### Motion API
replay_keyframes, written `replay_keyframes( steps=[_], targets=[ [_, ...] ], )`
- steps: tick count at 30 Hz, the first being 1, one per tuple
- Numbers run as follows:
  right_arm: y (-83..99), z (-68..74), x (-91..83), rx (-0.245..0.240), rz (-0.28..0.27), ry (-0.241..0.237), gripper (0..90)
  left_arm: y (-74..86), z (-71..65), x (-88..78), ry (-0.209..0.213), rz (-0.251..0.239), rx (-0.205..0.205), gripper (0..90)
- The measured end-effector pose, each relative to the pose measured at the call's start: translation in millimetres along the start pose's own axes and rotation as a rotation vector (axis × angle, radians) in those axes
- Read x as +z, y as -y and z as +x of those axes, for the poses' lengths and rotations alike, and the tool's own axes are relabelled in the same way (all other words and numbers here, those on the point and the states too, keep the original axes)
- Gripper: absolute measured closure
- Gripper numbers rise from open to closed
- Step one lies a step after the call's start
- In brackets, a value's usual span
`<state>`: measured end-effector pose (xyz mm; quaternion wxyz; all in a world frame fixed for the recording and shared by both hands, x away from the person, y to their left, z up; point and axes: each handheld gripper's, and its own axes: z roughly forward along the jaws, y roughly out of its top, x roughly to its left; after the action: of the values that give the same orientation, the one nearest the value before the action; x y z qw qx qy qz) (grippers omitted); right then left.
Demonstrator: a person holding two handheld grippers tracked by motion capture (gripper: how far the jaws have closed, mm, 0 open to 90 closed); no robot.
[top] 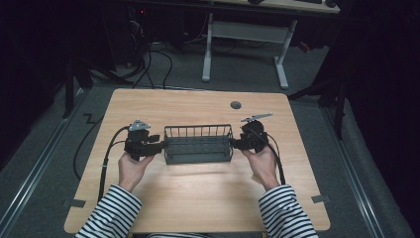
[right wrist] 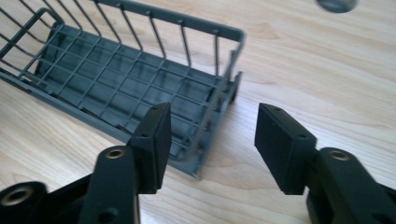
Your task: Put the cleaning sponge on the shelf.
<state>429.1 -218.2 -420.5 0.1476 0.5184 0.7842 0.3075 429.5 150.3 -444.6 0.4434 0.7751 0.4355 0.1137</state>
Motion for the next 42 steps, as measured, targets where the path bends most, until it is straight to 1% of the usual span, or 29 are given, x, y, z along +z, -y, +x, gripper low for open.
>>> replay_keyframes(
  steps=[1, 2, 4, 5, 7, 8, 10, 11, 12, 13, 14, 15, 16, 17, 18, 20, 21, 22, 23, 26, 28, 30, 31, 32, 33, 34, 37, 40, 42],
  targets=[
    [0.0, 0.0, 0.0, 0.0, 0.0, 0.0, 43.6, -0.1, 0.8, -1.0, 0.0, -0.007, -0.003, 45.3],
    [2.7, -4.3, -5.1, 0.018, -0.009, 0.0, 39.8, 0.0, 1.7, -1.8, 0.001, -0.012, -0.003, 40.2],
    [5.4, -7.8, -11.0, 0.029, -0.023, -0.001, 37.7, 3.3, 3.6, -6.4, -0.003, -0.035, 0.004, 37.3],
    [7.1, -8.7, -14.9, 0.03, -0.032, 0.005, 37.7, 3.3, 3.6, -6.4, -0.003, -0.035, 0.004, 36.4],
    [9.3, -9.9, -18.5, 0.031, -0.047, 0.011, 37.5, 9.3, 6.2, -10.8, -0.008, -0.05, 0.007, 35.8],
    [14.5, -13.8, -23.8, 0.035, -0.064, 0.019, 36.5, 17.6, 10.4, -15.4, -0.016, -0.059, 0.005, 35.3],
    [17.7, -15.9, -25.8, 0.039, -0.067, 0.023, 35.9, 22.2, 12.7, -17.7, -0.016, -0.059, -0.001, 35.1],
    [20.5, -17.9, -27.3, 0.045, -0.063, 0.032, 34.8, 26.8, 15.0, -20.1, -0.021, -0.054, -0.005, 34.9],
    [25.5, -20.8, -30.2, 0.05, -0.058, 0.05, 34.5, 36.8, 18.9, -25.3, -0.04, -0.055, -0.009, 34.2],
    [25.5, -20.8, -30.2, 0.05, -0.058, 0.05, 34.5, 36.8, 18.9, -25.3, -0.04, -0.055, -0.009, 34.2],
    [30.8, -23.6, -32.4, 0.058, -0.052, 0.054, 34.0, 46.2, 23.7, -29.4, -0.055, -0.054, -0.012, 34.2],
    [33.7, -24.5, -33.0, 0.057, -0.044, 0.062, 33.6, 50.7, 26.2, -31.0, -0.065, -0.052, -0.018, 34.1],
    [36.4, -25.3, -33.2, 0.056, -0.035, 0.073, 32.7, 50.7, 26.2, -31.0, -0.065, -0.052, -0.018, 33.9],
    [39.4, -25.9, -33.5, 0.057, -0.03, 0.088, 32.1, 60.0, 32.0, -33.1, -0.084, -0.047, -0.029, 33.9],
    [39.4, -25.9, -33.5, 0.057, -0.03, 0.088, 32.1, 60.0, 32.0, -33.1, -0.084, -0.047, -0.029, 33.7],
    [49.0, -30.2, -33.9, 0.073, -0.018, 0.102, 31.3, 74.2, 39.7, -32.9, -0.108, -0.025, -0.05, 33.4],
    [49.0, -30.2, -33.9, 0.073, -0.018, 0.102, 31.3, 74.2, 39.7, -32.9, -0.108, -0.025, -0.05, 33.3],
    [52.2, -31.4, -33.9, 0.072, -0.014, 0.119, 30.5, 78.6, 41.9, -32.6, -0.113, -0.015, -0.053, 33.3],
    [59.3, -35.0, -34.8, 0.098, -0.016, 0.134, 29.5, 86.9, 45.5, -31.2, -0.132, -0.003, -0.058, 33.2],
    [69.6, -41.1, -36.1, 0.134, -0.019, 0.161, 27.6, 96.9, 49.7, -27.1, -0.161, 0.021, -0.065, 32.7],
    [76.9, -45.7, -36.8, 0.159, -0.01, 0.173, 25.9, 102.7, 51.1, -24.5, -0.18, 0.038, -0.062, 32.3],
    [84.7, -49.9, -38.0, 0.188, -0.011, 0.18, 25.3, 105.0, 51.6, -22.8, -0.185, 0.049, -0.061, 32.2],
    [88.2, -51.7, -38.4, 0.199, -0.009, 0.18, 24.9, 108.4, 51.7, -19.0, -0.213, 0.069, -0.039, 31.9],
    [91.4, -53.1, -38.3, 0.204, -0.006, 0.189, 24.3, 109.9, 51.7, -17.4, -0.224, 0.079, -0.03, 31.8],
    [94.3, -54.1, -38.0, 0.215, 0.0, 0.192, 23.7, 109.9, 51.7, -17.4, -0.224, 0.079, -0.03, 31.6],
    [97.1, -55.5, -37.2, 0.225, 0.003, 0.192, 23.1, 112.4, 50.6, -15.7, -0.239, 0.073, -0.013, 31.3],
    [104.4, -57.7, -32.9, 0.248, 0.022, 0.19, 21.3, 113.9, 48.7, -14.1, -0.256, 0.064, 0.002, 31.2],
    [108.9, -57.3, -26.7, 0.27, 0.046, 0.2, 19.7, 114.1, 45.5, -12.0, -0.283, 0.073, 0.028, 31.0],
    [109.8, -56.4, -23.7, 0.278, 0.053, 0.203, 18.4, 113.9, 45.3, -11.7, -0.282, 0.074, 0.028, 29.5]
  ],
)
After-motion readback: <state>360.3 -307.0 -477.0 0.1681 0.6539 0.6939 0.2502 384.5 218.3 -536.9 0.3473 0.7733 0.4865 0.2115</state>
